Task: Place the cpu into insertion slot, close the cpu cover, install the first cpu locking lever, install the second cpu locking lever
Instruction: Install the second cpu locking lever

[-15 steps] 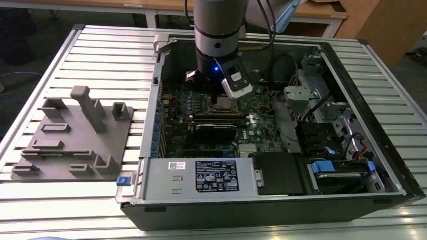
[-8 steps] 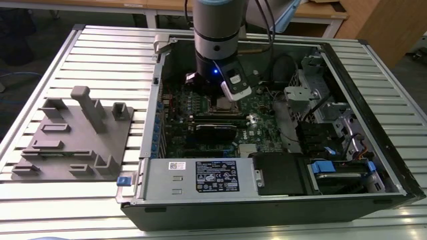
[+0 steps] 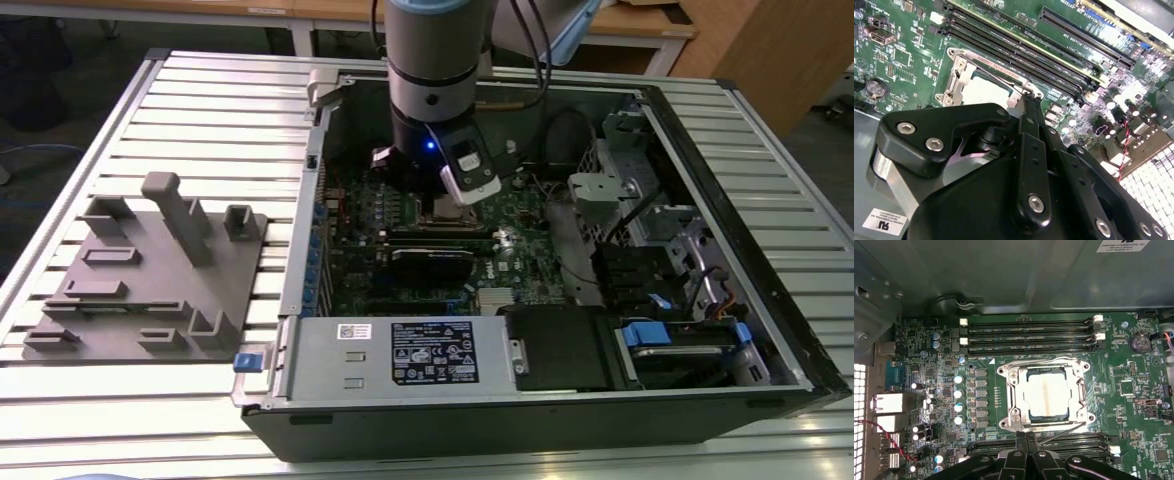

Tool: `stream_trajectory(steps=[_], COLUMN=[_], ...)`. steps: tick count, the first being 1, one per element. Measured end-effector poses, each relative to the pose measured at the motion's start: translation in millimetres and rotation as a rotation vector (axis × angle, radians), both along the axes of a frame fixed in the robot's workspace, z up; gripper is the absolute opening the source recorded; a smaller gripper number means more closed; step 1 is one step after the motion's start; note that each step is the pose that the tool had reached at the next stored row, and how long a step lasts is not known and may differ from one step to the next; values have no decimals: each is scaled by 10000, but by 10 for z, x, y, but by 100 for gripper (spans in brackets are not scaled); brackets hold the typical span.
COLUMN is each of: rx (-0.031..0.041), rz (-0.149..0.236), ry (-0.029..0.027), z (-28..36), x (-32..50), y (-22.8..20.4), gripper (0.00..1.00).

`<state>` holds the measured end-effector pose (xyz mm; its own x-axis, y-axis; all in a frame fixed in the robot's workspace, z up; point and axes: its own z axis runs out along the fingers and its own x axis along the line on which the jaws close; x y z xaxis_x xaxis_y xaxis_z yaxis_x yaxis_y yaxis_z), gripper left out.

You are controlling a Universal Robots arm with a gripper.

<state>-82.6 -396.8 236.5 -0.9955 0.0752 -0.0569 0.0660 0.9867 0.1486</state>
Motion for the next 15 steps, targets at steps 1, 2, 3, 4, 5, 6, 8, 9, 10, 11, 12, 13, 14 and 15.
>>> stream_trajectory(steps=[1, 2, 3, 4, 5, 6, 8, 9, 10, 11, 12, 13, 14, 15], rx=[-1, -3, -3, -4, -4, -3, -2, -2, -2, 0, 0, -2, 6, 10], rz=[-21, -45, -66, -87, -112, -144, -218, -250, -280, -298, -302, -303, -303, -303], ry=[1, 2, 2, 3, 2, 2, 2, 2, 2, 1, 1, 2, 2, 2], z=[-14, -28, -41, -48, -53, -58, -64, -67, -70, -72, -72, -71, -72, -71], x=[-1, -2, -2, -3, -3, -2, -2, -3, -3, -3, -3, -3, -3, -4], y=[-4, -10, -14, -18, -23, -29, -46, -53, -57, -58, -59, -59, -60, -60], gripper=[10, 10, 10, 10, 10, 10, 10, 10, 10, 10, 10, 10, 10, 10])
